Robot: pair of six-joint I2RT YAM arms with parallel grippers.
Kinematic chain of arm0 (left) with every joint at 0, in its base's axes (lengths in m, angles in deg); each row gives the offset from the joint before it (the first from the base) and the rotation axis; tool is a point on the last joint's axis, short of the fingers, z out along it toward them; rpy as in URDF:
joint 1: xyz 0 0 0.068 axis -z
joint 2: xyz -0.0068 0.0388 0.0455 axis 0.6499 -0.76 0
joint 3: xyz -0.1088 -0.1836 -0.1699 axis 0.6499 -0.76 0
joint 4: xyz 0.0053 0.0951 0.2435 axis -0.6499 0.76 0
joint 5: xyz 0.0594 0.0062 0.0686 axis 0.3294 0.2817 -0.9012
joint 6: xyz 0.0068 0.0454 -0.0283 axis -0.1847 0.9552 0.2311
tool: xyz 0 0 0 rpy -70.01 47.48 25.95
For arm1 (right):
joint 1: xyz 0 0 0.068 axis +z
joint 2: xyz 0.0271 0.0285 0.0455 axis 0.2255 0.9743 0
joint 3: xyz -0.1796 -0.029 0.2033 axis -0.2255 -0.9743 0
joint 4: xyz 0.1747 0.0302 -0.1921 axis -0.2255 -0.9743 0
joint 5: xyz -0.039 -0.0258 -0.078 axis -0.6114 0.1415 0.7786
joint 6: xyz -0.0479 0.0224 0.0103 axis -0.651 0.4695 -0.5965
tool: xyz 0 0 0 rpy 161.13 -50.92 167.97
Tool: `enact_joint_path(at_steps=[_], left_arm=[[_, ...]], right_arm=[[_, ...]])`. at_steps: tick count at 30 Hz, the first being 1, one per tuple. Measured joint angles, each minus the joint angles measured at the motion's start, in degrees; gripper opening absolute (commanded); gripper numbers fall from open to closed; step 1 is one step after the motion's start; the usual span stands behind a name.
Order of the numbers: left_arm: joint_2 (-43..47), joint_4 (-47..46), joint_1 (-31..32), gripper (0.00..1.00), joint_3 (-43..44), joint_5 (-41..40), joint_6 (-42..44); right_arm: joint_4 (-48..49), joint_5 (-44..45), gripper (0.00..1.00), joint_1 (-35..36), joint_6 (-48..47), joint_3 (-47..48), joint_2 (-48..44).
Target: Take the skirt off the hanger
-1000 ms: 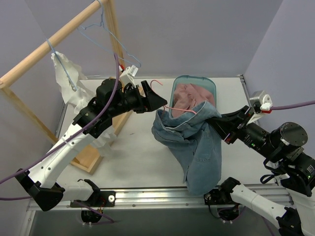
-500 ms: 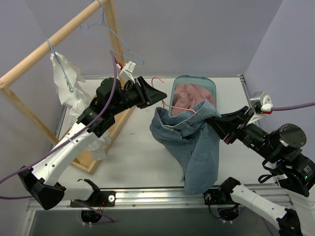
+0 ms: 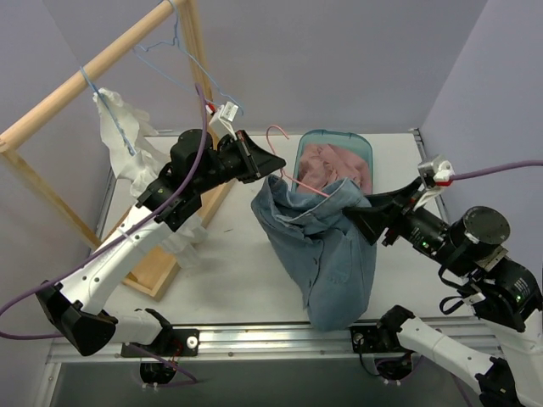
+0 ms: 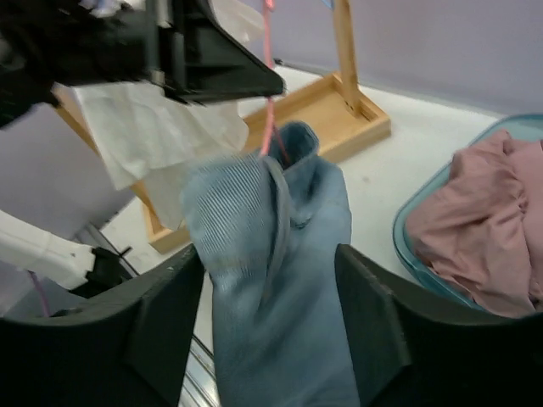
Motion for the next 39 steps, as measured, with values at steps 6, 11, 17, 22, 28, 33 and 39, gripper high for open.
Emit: enact_joint_path(at_steps=[6,11,17,22,28,33,39], left_arm=[[3.4,10.0,0.7,0.02,2.7,-4.1,12.1],[5.8,16.7,0.7,0.02,5.0,-9.0,18.7],[6.1,21.7,2.6,0.02,9.5,-14.5,23.5],[6.0,23.5,5.3,0.02,10.8,-18.8,26.5],[4.9,24.1,7.8,0.02,11.0,-22.2,28.3],[4.1,24.8,8.5,0.02,11.3,-23.8,29.2],[3.9,25.2,8.6,0.02,12.6,-24.7,30.2]], right_arm=[[-4.2,3.6,0.84,0.0,0.8,0.2,4.2],[-4.0,3.2,0.81,0.0,0.8,0.2,6.5],[-2.0,-0.8,0.6,0.0,1.3,-0.9,9.6],[-1.9,-2.3,0.52,0.1,2.0,-2.1,9.7],[-1.5,-3.8,0.52,1.0,2.9,-2.1,10.1],[-1.0,-5.0,0.55,1.4,3.5,-2.3,10.1],[-0.4,-6.8,0.55,2.3,4.6,-4.9,10.0]])
